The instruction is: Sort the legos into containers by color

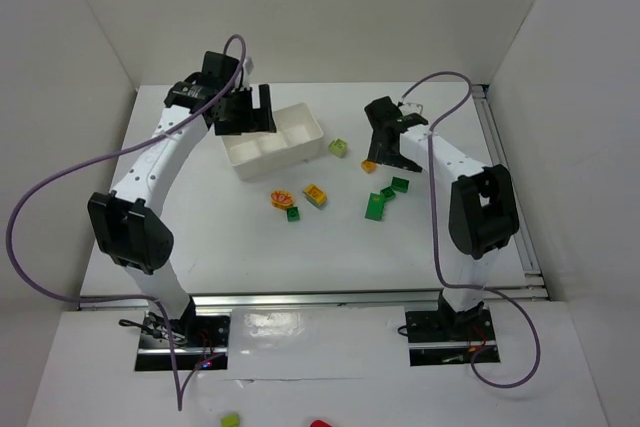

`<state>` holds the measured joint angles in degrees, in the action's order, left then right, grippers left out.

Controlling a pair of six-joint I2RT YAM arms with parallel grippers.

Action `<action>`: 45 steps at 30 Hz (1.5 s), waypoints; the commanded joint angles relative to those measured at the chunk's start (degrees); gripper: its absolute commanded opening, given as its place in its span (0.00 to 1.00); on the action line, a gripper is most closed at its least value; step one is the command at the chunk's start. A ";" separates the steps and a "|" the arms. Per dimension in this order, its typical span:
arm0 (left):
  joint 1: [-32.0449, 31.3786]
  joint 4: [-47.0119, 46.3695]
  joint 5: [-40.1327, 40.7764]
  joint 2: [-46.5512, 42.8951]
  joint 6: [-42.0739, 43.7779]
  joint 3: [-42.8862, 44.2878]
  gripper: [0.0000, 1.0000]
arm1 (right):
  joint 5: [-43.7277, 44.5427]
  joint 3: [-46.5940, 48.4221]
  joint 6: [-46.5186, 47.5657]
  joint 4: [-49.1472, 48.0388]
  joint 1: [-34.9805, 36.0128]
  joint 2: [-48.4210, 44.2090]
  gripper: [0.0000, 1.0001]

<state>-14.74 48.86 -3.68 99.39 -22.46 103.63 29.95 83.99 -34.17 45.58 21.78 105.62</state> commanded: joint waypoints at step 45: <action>-6.35 3.70 3.24 4.40 2.68 3.94 1.00 | -14.04 17.53 15.10 -13.50 -10.71 21.11 0.83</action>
<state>-21.30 52.49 -1.45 104.01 -20.95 108.09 16.73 99.77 -17.47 31.73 11.86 126.26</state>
